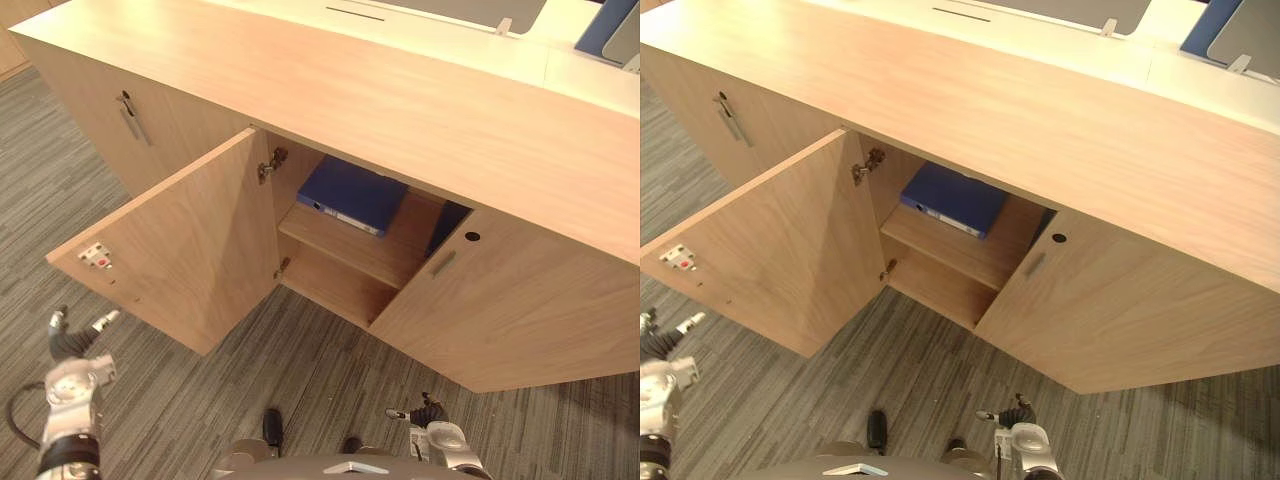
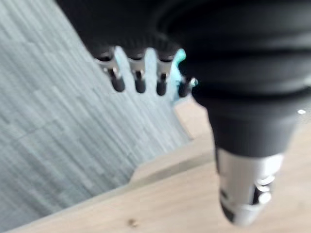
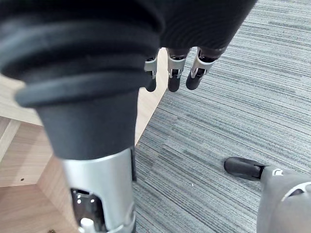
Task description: Walk over to the cabinet, pick up the folder, carry it to the office cabinet, place the folder inside the office cabinet, then close the office cabinet door
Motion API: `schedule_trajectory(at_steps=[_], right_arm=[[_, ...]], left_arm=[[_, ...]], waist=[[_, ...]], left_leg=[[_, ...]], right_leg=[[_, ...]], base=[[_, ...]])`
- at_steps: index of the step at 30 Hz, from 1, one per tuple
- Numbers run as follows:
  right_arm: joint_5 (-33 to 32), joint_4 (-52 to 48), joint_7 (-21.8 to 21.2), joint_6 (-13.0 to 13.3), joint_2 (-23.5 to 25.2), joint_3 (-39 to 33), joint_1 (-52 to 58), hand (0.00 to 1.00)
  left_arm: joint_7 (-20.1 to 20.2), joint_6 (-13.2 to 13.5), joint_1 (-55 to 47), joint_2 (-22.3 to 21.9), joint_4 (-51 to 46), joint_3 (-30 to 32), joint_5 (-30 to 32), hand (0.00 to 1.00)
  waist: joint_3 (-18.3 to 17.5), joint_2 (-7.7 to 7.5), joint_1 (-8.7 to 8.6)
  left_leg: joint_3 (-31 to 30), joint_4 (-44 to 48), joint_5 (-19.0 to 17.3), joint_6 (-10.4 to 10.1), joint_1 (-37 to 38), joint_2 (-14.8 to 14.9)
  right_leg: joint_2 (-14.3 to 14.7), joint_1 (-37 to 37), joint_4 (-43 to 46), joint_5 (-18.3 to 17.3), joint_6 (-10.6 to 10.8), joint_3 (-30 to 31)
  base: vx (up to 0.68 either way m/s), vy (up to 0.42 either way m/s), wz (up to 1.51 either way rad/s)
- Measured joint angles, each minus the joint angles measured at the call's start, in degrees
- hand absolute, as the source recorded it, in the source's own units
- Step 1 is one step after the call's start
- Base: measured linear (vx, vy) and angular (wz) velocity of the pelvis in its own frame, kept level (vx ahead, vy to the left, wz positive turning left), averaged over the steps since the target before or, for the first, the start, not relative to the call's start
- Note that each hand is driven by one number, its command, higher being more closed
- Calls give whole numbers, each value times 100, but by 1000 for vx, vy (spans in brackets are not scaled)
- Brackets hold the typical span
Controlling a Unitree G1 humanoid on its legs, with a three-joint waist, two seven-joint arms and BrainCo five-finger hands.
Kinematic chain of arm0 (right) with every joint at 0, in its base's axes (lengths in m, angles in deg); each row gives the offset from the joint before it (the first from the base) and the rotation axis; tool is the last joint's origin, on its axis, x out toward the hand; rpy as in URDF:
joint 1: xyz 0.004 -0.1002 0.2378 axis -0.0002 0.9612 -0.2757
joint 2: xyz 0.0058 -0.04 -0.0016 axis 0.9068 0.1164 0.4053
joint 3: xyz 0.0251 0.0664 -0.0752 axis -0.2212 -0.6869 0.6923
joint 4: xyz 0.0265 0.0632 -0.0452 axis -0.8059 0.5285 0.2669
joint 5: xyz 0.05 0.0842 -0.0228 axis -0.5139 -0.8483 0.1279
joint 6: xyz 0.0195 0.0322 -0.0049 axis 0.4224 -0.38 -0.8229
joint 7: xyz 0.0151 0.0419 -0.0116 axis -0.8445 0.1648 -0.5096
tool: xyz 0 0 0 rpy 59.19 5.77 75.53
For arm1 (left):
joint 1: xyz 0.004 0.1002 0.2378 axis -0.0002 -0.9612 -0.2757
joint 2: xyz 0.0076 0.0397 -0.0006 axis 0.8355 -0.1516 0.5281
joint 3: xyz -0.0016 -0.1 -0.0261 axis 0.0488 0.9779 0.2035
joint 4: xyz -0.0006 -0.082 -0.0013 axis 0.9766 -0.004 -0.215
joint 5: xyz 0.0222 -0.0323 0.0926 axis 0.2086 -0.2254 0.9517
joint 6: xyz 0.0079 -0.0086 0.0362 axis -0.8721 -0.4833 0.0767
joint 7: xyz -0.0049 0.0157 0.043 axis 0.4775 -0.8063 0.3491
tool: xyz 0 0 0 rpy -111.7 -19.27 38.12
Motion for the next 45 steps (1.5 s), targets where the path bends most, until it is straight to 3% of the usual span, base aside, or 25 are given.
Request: schedule_trajectory(at_steps=[6, 12, 16, 20, 23, 28, 37, 45], right_arm=[[8, -46, -71, 21, -71, 167, -58, 0], [15, -45, -91, 20, -74, 172, -34, 0], [43, -45, -103, 17, -71, 187, 6, 0], [74, -55, -108, 12, -71, 195, 89, 0], [77, -103, -109, 7, -71, 208, 176, 0], [83, -102, -109, -35, -76, 305, 334, 0], [303, -102, -108, -34, 42, 399, 323, 0], [303, -78, -104, -48, 157, 396, 315, 0]], left_arm=[[124, 81, 277, 315, -3, -294, 19, 0], [140, 74, 204, 317, -104, -460, 19, 0], [247, 76, -140, 122, -584, -584, -5, 0], [319, 142, -514, -346, -908, -899, -38, 0], [519, 143, -695, -628, -909, -1272, -35, 0], [768, 141, -1027, -1154, -1061, -1907, -9, 0], [1328, 146, -1104, -1726, -1120, -3417, 262, 0], [1425, 146, -937, -1751, -1094, -3622, 314, 0]], waist=[[-1, -4, 13], [-25, -41, 106], [-27, -39, 115], [-84, -16, 126], [-165, -48, 122], [-284, 114, -13], [-361, 27, -219], [-359, 31, -384]], left_leg=[[81, 10, -47, -36, 55, 164], [179, 11, -70, -71, 174, 264], [191, 10, -70, -72, 198, 255], [220, -14, -26, -40, 201, 210], [252, -33, -6, -62, 178, 49], [192, -34, 129, -67, 97, 40], [317, -34, 126, -51, 78, -8], [477, -34, 71, 23, 187, -22]], right_leg=[[133, -7, -4, 257, -247, 229], [208, 7, 42, 425, -289, 365], [197, 6, 61, 439, -270, 391], [174, -9, 57, 425, -251, 408], [2, -39, 69, 160, -62, 487], [-32, -154, 145, 13, 39, 498], [-25, -177, 54, 107, 35, 695], [-32, -51, -121, 259, 105, 812]], base=[[99, 1, -6], [12, -5, -7], [-93, -15, -4], [-157, -19, -8], [-158, -5, -6], [-142, -10, 6], [9, 14, -5], [74, -2, -12]])
